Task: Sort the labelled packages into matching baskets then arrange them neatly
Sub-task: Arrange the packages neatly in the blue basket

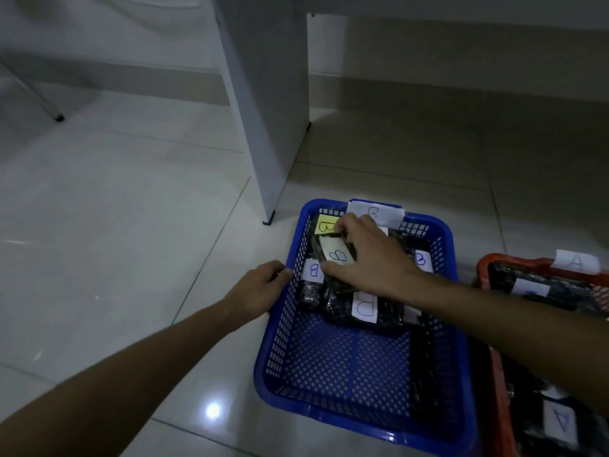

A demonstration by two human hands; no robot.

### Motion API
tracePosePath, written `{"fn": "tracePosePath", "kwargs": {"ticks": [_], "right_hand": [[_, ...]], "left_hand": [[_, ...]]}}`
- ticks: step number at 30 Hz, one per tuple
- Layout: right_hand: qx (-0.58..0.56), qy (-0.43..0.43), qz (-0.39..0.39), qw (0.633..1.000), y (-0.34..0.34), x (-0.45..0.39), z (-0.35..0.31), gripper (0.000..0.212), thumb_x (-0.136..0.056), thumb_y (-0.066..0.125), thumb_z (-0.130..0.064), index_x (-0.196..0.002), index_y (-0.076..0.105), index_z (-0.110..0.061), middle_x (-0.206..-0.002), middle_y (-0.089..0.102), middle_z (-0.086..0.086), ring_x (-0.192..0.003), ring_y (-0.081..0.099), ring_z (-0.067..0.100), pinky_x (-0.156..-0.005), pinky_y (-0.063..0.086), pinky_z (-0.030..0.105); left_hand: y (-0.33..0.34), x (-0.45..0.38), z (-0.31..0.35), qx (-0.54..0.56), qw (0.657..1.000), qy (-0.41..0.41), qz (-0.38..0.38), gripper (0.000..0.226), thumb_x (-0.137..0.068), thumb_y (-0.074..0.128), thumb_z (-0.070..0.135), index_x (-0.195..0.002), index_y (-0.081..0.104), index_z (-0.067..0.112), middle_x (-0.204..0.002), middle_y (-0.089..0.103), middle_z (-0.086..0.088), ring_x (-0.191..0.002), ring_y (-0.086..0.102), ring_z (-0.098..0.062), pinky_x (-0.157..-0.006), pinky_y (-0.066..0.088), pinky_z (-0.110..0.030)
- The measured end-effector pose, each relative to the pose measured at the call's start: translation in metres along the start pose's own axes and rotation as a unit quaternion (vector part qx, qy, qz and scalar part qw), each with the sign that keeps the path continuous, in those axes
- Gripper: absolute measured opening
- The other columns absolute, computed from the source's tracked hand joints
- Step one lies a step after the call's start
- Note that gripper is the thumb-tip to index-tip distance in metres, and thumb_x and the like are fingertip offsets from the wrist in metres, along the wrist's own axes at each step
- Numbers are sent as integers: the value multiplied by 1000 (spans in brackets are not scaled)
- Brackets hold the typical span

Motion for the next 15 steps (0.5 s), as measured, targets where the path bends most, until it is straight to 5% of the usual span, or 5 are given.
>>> {"fn": "tracePosePath", "kwargs": {"ticks": [4,8,15], "right_hand": [[0,38,-5,999,34,-16,-15,43,-82,68,-46,-106,40,-24,-113,40,1,-89,51,22,-72,45,36],[9,28,-21,999,54,-17,-19,29,-89,66,-35,-107,51,-18,-119,43,4,-95,53,22,-73,39,31],[57,-34,-115,991,56,-1,-16,76,-70,86,-37,-133,46,-21,-131,36,-5,-110,47,15,-86,45,27]], "left_hand": [[3,7,-7,93,995,-26,-25,24,-101,43,33,-106,57,14,-100,69,-4,-91,68,-20,-80,57,-38],[2,13,-6,119,992,-5,-51,16,-100,47,25,-110,55,16,-102,69,-5,-88,68,-13,-70,56,-22],[-1,12,-7,113,992,11,-47,17,-99,50,24,-112,55,15,-104,67,-2,-96,66,-17,-75,57,-26]]}}
Point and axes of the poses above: each hand's wrist, its own x-axis away from the middle knuckle, its own y-axis out of the palm, z = x × y, the point moved 8 cm from there along -x, towards the middle knuckle
